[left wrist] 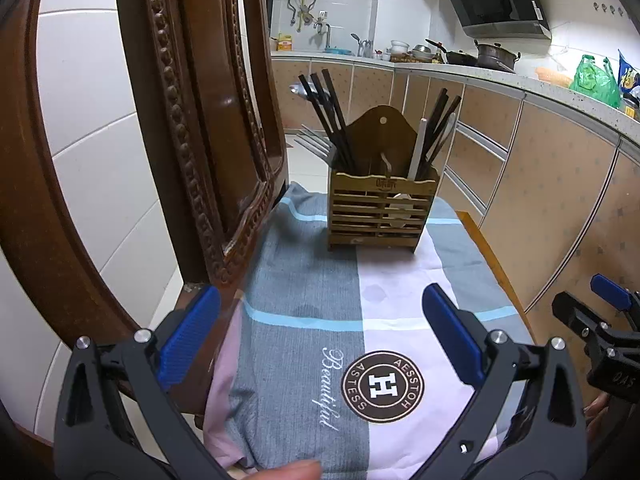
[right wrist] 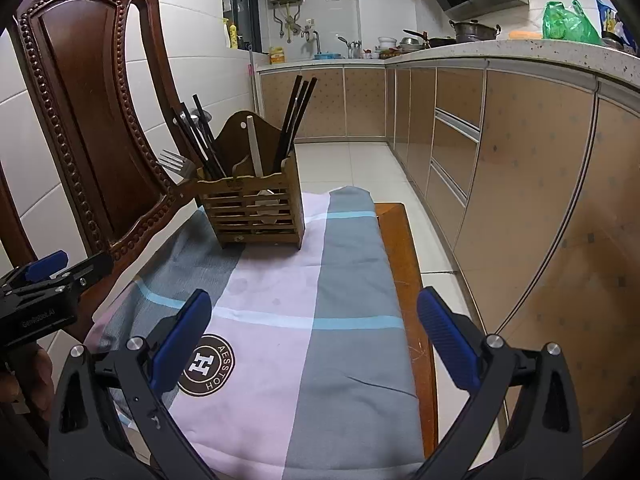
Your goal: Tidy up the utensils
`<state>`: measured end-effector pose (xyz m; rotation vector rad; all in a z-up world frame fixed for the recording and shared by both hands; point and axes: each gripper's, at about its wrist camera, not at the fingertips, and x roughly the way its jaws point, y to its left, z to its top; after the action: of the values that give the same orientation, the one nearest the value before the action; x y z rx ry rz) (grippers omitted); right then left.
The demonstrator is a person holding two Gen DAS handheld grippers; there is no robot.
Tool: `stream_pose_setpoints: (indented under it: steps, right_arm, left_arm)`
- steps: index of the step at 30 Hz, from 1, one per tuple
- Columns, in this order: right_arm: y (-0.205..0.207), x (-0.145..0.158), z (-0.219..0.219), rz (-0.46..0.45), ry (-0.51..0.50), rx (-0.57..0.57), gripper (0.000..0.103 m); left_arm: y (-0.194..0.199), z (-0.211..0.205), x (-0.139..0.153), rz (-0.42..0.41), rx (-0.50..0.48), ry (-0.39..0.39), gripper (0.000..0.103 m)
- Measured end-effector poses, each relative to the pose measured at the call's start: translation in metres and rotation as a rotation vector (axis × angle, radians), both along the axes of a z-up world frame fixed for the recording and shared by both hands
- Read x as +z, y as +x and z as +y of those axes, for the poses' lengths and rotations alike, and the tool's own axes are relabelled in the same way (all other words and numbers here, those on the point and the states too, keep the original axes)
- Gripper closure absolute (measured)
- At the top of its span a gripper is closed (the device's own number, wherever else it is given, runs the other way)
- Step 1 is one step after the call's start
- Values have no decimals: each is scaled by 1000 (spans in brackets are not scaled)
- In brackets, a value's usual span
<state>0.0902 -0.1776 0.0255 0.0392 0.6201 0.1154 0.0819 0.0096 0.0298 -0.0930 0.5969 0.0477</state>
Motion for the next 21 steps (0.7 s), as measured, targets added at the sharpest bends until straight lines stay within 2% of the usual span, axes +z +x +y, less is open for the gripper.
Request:
stream_pose_setpoints:
  steps: [21]
  right_arm:
    - [-1,-2,-7,10,2,-11,3]
  left_arm:
    - [0,-5,0,1,-14,8,4]
